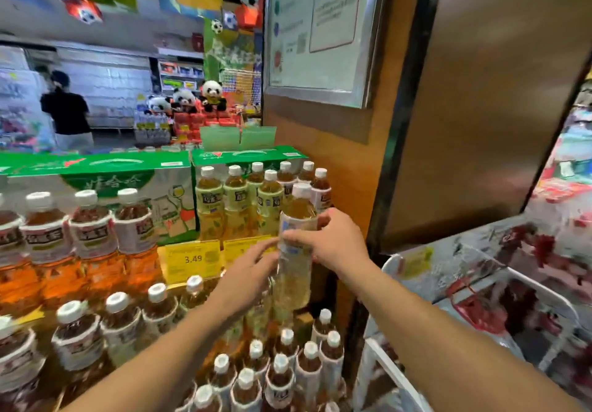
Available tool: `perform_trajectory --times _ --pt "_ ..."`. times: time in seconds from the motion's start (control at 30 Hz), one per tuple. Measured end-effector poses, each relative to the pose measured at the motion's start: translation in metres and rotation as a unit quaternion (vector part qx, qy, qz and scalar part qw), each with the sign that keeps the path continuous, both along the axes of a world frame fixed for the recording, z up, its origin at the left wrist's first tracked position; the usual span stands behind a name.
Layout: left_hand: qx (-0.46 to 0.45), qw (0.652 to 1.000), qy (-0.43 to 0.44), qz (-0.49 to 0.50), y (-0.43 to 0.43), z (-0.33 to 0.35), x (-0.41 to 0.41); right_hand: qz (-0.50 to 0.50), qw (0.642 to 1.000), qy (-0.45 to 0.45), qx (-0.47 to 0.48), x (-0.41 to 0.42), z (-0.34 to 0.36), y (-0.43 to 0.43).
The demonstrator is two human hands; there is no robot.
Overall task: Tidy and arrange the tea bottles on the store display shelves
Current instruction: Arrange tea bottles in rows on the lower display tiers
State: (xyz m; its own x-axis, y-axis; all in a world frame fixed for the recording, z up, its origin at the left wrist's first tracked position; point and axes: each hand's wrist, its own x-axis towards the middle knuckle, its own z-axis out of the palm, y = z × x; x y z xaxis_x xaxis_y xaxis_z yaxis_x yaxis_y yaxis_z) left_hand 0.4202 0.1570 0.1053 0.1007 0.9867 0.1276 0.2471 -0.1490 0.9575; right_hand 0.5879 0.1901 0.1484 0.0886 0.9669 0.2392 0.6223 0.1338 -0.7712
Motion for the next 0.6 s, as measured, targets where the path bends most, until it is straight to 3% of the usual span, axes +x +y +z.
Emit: perform_trajectory --times 0.13,0.6 --pt "-0.024 0.998 -0.054 -0.003 0.045 0.012 0.037 0.006 1.0 0.005 0.024 0.026 0.022 0.061" --pt "-0.03 0.999 -0.015 0.041 0.146 0.016 0.064 0.058 0.998 0.013 0.013 0.029 -0.014 0.181"
